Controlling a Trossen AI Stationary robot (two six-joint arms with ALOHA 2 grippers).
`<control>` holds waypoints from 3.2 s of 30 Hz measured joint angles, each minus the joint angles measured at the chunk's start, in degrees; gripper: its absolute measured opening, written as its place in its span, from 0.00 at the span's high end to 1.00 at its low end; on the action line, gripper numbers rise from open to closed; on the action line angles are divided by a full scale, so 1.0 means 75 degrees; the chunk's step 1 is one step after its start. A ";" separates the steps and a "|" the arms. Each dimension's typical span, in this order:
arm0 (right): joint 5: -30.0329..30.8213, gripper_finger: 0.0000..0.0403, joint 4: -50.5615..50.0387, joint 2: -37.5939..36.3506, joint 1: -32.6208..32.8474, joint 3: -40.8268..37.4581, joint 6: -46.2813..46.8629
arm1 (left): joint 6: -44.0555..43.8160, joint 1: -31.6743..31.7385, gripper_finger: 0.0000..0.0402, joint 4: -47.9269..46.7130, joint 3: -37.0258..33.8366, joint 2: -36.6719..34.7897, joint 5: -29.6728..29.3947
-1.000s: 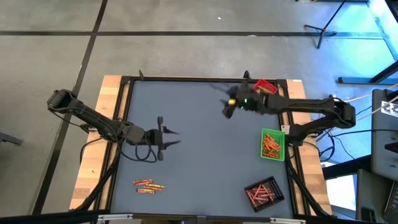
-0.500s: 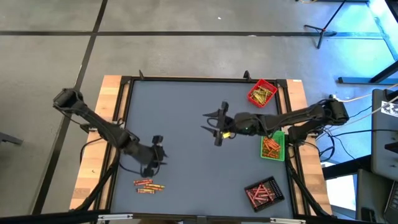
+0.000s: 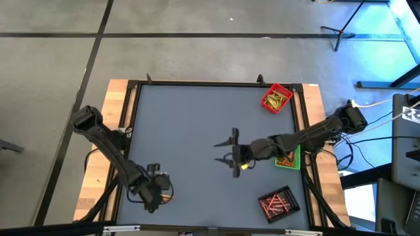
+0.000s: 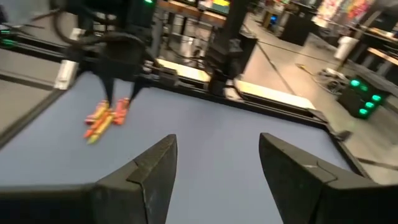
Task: Sort crayons
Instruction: Put the orange crayon into the green bin
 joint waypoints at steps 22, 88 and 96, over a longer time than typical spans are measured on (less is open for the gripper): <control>0.0000 0.44 -0.0176 0.0000 0.0567 0.0000 0.0221 | -0.2391 -0.0853 0.67 0.0187 -0.0951 0.0196 0.0067; 0.1460 0.44 0.0216 0.0522 0.1982 -0.0003 0.0403 | 0.9193 0.2469 0.98 0.9822 -0.1125 0.0143 -0.1042; 0.0128 0.44 0.1606 0.1239 0.1639 -0.0003 0.0219 | 0.9445 0.2447 0.98 1.0398 -0.1128 0.0438 -0.1258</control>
